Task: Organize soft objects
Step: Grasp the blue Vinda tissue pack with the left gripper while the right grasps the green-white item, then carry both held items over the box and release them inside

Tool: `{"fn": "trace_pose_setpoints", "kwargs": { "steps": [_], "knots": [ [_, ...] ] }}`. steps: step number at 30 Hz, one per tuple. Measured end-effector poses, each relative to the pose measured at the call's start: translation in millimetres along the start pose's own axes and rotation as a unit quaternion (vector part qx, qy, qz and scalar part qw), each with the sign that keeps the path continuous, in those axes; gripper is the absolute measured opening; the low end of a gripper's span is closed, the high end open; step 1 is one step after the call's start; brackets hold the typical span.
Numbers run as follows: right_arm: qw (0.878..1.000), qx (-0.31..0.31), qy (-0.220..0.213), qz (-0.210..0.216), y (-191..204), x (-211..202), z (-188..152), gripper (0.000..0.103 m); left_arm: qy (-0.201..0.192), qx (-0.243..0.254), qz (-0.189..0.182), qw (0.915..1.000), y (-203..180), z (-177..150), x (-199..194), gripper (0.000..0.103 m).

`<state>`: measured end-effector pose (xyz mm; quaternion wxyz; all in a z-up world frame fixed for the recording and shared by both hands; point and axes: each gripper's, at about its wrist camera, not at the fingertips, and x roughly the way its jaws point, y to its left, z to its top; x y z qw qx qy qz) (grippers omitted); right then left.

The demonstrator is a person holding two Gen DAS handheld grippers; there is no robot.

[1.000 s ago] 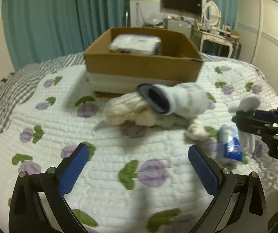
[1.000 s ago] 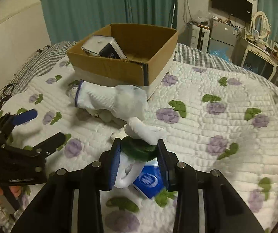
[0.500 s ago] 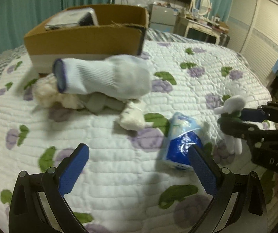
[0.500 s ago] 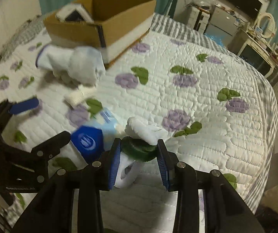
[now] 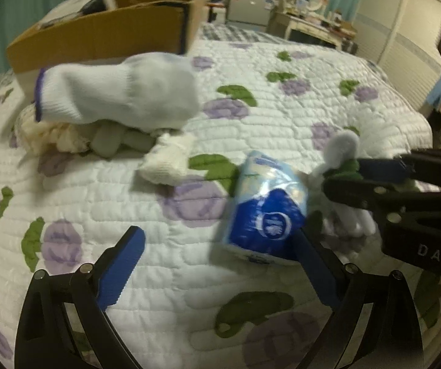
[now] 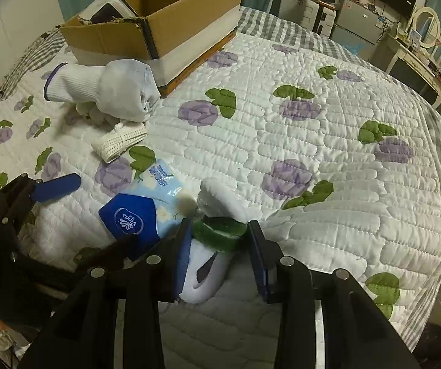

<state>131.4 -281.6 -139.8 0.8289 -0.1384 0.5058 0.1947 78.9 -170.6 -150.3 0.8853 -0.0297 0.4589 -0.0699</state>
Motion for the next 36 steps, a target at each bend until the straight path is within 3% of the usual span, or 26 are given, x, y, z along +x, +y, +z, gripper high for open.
{"fn": "trace_pose_setpoints", "kwargs": {
  "steps": [5,7,9,11,21,36],
  "knots": [
    [1.000,0.006,-0.006,0.000,-3,-2,1,0.035,0.013,0.039,-0.006,0.9992,-19,-5,3,0.094],
    [1.000,0.007,-0.008,0.001,-3,-3,1,0.035,0.012,0.056,-0.008,0.9983,-26,-5,5,0.073],
    [1.000,0.007,-0.009,0.001,-3,-3,1,0.035,0.014,0.065,-0.012,0.9977,-28,-4,7,0.066],
    [1.000,0.006,-0.011,0.001,-3,-4,1,0.035,0.017,0.068,-0.023,0.9972,-29,-3,7,0.052],
    [0.999,-0.001,-0.045,-0.011,10,-33,9,0.034,-0.010,0.062,-0.024,0.9977,-20,1,-29,0.051],
    [0.990,-0.034,-0.132,-0.047,76,-134,26,0.034,-0.100,0.024,-0.021,0.9945,30,13,-130,0.051]
  ]
}}
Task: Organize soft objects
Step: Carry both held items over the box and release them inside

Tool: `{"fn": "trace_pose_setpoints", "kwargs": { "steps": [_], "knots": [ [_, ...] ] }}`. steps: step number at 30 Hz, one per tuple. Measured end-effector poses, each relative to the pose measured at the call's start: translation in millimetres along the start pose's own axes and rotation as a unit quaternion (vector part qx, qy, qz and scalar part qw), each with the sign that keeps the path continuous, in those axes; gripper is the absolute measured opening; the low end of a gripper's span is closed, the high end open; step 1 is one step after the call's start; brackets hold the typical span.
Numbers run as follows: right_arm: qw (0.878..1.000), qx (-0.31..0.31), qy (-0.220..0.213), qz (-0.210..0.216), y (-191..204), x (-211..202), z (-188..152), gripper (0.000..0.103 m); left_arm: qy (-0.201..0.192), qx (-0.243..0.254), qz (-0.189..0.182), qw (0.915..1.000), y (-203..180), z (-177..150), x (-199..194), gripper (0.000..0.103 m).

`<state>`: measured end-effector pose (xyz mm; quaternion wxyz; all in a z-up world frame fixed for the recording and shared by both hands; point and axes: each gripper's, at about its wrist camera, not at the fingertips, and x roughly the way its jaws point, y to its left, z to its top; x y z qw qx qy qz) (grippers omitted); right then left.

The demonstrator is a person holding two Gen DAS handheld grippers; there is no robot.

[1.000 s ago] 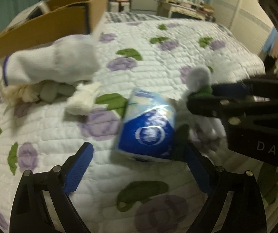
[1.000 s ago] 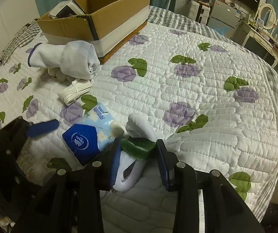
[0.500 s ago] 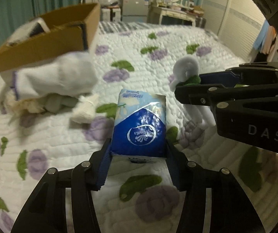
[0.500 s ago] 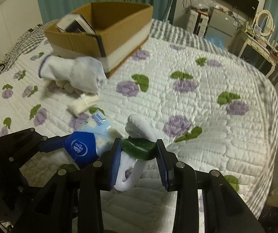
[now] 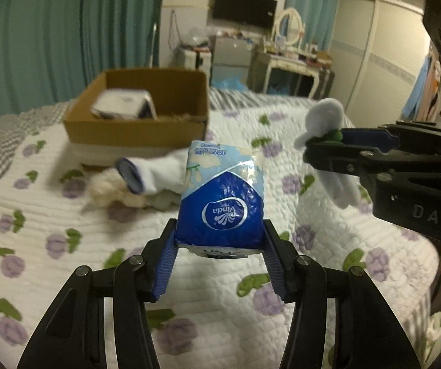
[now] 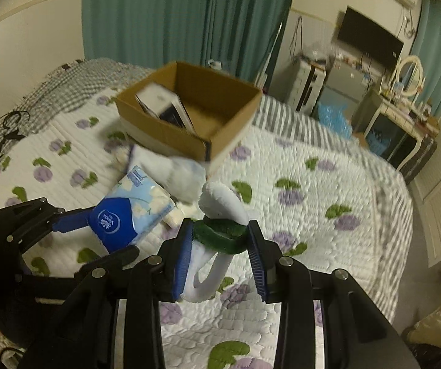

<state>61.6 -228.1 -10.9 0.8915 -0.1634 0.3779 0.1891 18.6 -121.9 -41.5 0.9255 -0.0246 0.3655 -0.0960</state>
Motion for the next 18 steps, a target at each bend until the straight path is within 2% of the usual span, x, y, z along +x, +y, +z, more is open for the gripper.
{"fn": "trace_pose_setpoints", "kwargs": {
  "steps": [5,9,13,16,18],
  "knots": [
    [0.999,-0.005,-0.038,-0.004,16,-31,20,0.034,-0.033,0.005,0.006,0.9994,20,21,-30,0.051],
    [0.997,0.006,-0.073,0.004,27,-47,39,0.034,-0.043,0.008,0.011,0.9990,39,48,-42,0.051],
    [0.995,0.012,-0.095,0.009,34,-52,61,0.034,-0.056,0.018,0.009,0.9982,55,70,-49,0.051],
    [0.994,0.011,-0.112,-0.011,40,-50,79,0.034,-0.061,0.028,0.006,0.9978,69,89,-46,0.051],
    [0.992,0.017,-0.125,-0.008,42,-48,90,0.034,-0.060,0.031,0.008,0.9977,77,99,-42,0.051]
  ]
}}
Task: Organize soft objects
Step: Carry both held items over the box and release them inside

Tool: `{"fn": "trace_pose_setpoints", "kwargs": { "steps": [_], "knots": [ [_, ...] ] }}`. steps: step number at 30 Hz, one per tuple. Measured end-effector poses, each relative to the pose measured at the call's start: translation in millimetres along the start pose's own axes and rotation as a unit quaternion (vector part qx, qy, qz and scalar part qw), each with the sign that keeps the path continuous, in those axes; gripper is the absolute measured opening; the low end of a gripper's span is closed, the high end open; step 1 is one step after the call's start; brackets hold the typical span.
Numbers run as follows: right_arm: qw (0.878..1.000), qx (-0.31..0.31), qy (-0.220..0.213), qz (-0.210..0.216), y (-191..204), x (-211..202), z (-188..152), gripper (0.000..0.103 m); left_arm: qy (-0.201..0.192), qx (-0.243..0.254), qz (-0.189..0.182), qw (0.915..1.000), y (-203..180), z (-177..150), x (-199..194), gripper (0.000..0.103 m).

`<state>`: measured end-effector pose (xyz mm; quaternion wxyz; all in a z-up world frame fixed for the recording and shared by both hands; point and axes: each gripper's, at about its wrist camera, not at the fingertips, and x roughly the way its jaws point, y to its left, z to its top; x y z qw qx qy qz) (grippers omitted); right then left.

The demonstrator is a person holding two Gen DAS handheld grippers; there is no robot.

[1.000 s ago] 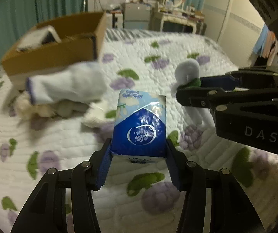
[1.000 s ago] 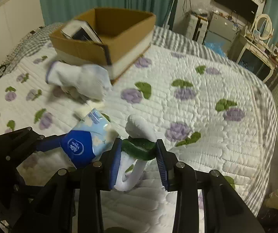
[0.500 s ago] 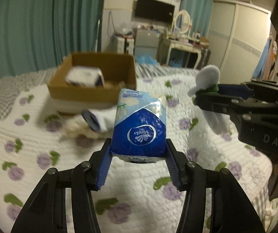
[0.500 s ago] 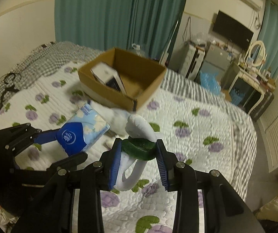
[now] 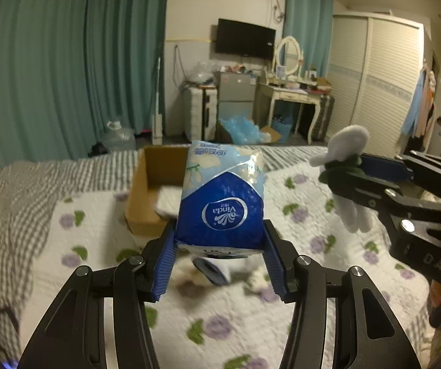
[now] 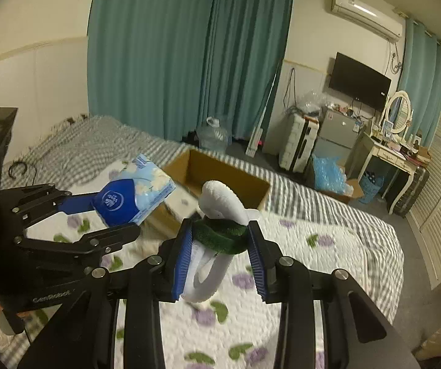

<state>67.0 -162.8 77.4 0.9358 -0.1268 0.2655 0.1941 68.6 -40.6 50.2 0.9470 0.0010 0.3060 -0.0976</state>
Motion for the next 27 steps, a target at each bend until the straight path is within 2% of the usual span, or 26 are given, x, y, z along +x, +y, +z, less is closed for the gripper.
{"fn": "trace_pose_setpoints", "kwargs": {
  "steps": [6,11,14,20,27],
  "knots": [
    [0.999,0.023,-0.018,0.024,2,33,25,0.035,-0.012,0.002,0.018,0.9998,24,35,25,0.051],
    [0.999,0.033,-0.016,0.029,0,82,45,0.035,-0.011,-0.002,0.033,0.9994,45,54,67,0.051],
    [0.998,0.048,-0.015,0.028,-7,112,52,0.035,0.006,0.005,0.050,0.9987,55,58,99,0.051],
    [0.997,0.076,-0.002,0.022,-26,183,58,0.035,0.037,0.011,0.054,0.9978,63,56,161,0.051],
    [0.996,0.086,0.025,0.018,-45,244,47,0.035,0.048,0.030,0.049,0.9972,65,48,200,0.053]
  ]
}}
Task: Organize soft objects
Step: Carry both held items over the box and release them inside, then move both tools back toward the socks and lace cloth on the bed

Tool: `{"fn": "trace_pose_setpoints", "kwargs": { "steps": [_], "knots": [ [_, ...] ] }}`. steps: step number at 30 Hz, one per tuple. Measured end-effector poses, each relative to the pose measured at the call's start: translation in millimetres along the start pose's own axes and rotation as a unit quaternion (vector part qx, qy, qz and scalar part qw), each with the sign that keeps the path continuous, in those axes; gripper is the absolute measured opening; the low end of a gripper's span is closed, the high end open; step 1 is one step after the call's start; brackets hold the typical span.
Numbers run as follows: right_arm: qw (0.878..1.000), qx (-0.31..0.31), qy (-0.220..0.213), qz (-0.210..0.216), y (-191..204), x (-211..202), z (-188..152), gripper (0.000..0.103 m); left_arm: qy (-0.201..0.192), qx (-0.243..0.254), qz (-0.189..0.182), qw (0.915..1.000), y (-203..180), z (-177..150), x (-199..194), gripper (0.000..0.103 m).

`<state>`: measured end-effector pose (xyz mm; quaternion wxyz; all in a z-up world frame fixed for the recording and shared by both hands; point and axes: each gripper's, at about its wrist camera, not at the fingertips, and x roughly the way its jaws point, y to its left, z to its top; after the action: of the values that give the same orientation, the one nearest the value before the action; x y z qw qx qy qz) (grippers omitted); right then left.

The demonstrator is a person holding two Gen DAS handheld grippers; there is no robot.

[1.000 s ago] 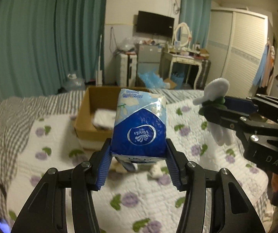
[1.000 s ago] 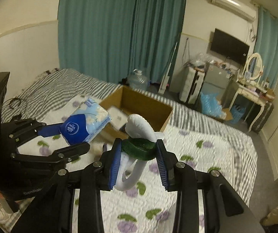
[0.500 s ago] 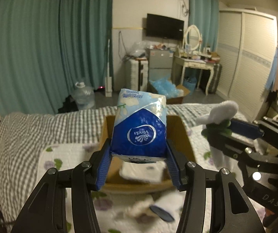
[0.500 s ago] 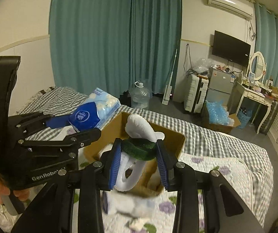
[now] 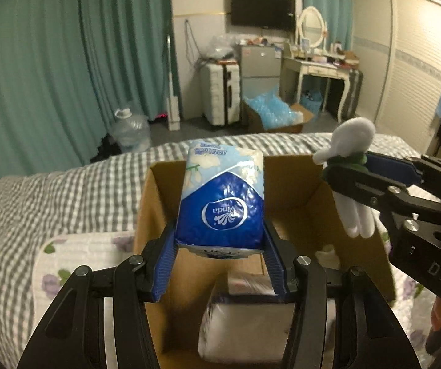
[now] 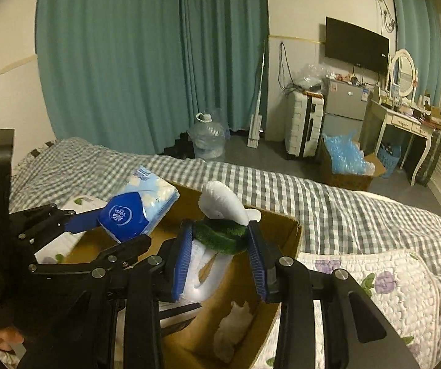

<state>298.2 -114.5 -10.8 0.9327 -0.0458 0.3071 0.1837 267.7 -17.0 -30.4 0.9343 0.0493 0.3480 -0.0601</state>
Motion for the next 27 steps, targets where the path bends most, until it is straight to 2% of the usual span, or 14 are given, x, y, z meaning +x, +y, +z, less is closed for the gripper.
{"fn": "trace_pose_setpoints", "kwargs": {
  "steps": [3,5,6,7,12,14,16,17,19,22,27],
  "knots": [
    [1.000,0.002,-0.001,0.005,-6,9,-4,0.036,-0.013,0.008,-0.009,0.9998,-5,0,-2,0.054],
    [1.000,0.004,-0.001,0.002,-9,11,-5,0.044,-0.020,0.003,-0.014,0.9997,-6,1,-4,0.063],
    [1.000,0.008,-0.004,-0.003,-11,10,-4,0.058,-0.026,-0.003,-0.020,0.9994,-4,2,-7,0.074],
    [1.000,0.016,-0.007,-0.007,-13,6,-5,0.068,-0.033,-0.008,-0.025,0.9991,-4,3,-11,0.079],
    [0.999,0.027,-0.021,-0.029,-17,-24,1,0.069,-0.054,-0.014,-0.010,0.9984,3,8,-39,0.079],
    [0.999,0.025,-0.030,-0.037,-17,-47,6,0.073,-0.064,-0.018,-0.003,0.9978,5,12,-61,0.079],
    [0.998,0.022,-0.041,-0.045,-13,-73,11,0.086,-0.079,-0.026,0.009,0.9965,9,15,-84,0.079],
    [0.997,0.020,-0.050,-0.051,-10,-90,15,0.089,-0.086,-0.029,0.014,0.9958,10,16,-97,0.080],
    [0.996,0.015,-0.071,-0.060,-3,-123,21,0.096,-0.099,-0.036,0.029,0.9941,13,20,-126,0.094],
    [0.993,0.001,-0.093,-0.072,9,-173,31,0.103,-0.133,-0.037,0.044,0.9895,15,21,-170,0.100],
    [0.989,-0.037,-0.116,-0.085,38,-243,35,0.103,-0.162,-0.022,0.058,0.9848,11,20,-235,0.103]
  ]
}}
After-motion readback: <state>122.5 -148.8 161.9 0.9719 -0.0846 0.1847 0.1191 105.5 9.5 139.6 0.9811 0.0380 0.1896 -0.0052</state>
